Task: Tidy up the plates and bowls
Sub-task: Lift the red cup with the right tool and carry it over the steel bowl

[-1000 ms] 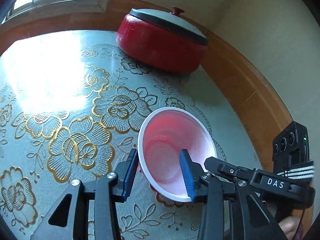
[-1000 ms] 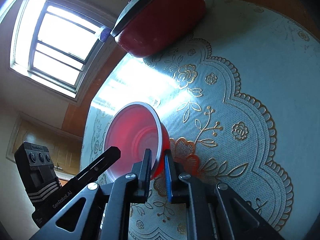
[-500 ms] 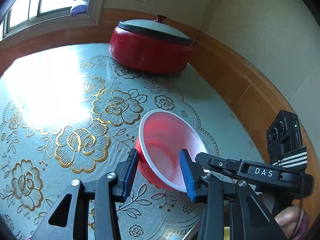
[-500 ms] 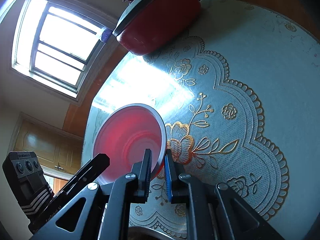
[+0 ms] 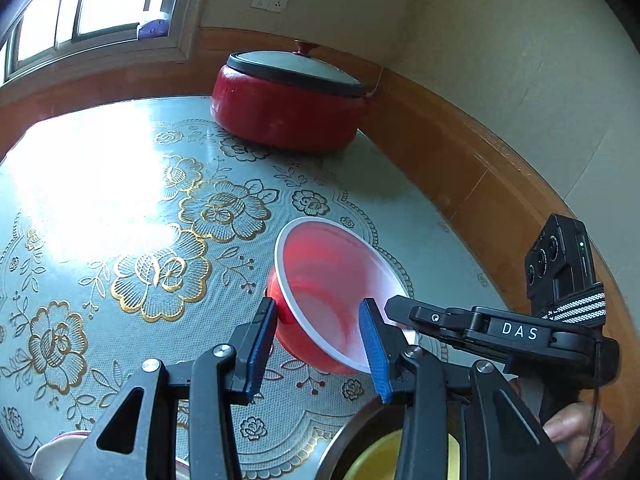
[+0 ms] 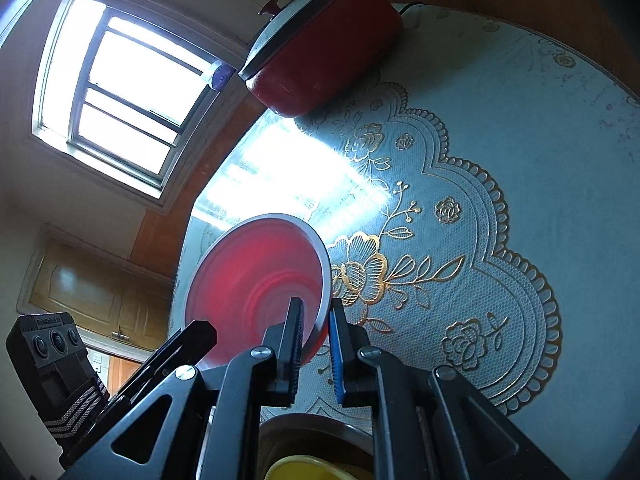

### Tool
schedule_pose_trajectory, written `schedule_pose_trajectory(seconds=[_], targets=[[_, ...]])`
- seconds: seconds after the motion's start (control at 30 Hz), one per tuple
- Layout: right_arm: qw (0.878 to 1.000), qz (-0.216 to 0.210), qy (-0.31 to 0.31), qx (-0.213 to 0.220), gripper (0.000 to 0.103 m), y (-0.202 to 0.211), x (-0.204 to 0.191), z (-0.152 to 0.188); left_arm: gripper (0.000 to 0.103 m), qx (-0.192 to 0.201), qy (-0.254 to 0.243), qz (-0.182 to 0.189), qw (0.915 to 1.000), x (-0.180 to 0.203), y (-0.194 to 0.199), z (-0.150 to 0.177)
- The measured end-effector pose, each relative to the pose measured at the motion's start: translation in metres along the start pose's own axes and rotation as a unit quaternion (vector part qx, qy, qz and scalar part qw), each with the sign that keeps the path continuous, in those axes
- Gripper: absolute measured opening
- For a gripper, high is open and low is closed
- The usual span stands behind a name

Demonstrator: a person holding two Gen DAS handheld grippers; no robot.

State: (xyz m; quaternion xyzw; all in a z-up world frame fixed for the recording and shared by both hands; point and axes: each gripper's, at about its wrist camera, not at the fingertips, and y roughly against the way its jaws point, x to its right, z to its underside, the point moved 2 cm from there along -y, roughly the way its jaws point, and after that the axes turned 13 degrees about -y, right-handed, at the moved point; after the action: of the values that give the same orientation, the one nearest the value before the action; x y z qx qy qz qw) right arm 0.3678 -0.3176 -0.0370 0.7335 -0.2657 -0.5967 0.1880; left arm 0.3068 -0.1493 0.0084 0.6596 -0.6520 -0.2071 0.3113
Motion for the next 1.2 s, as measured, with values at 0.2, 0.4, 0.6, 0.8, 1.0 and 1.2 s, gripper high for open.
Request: schedule_pose_trajectory(seconds=[0.2,0.4,0.6,0.8,1.0,1.2], targets=[[1.000,-0.001,0.004,0.006,0.011,0.010,-0.002,0.008,0.042,0.006,-0.002,0.004,1.0000,0.008,0.011,0.005],[1.000,-0.001,0.009,0.013,0.011,0.021,-0.003,0.016,0.042,0.012,-0.005,0.012,0.9998,0.015,0.021,0.010],[1.000,-0.002,0.013,0.021,0.011,0.032,-0.004,0.023,0.042,0.014,-0.006,0.024,0.9996,0.021,0.030,0.015],[0.999,-0.002,0.025,0.032,0.011,0.046,-0.009,0.033,0.042,0.017,-0.005,0.040,0.9990,0.025,0.041,0.020],[0.999,-0.004,0.034,0.039,0.011,0.055,-0.017,0.043,0.042,0.023,-0.008,0.050,0.9985,0.027,0.055,0.025],[0.998,-0.005,0.038,0.039,0.011,0.062,-0.018,0.054,0.042,0.012,0.000,0.073,0.9973,0.024,0.062,0.037]])
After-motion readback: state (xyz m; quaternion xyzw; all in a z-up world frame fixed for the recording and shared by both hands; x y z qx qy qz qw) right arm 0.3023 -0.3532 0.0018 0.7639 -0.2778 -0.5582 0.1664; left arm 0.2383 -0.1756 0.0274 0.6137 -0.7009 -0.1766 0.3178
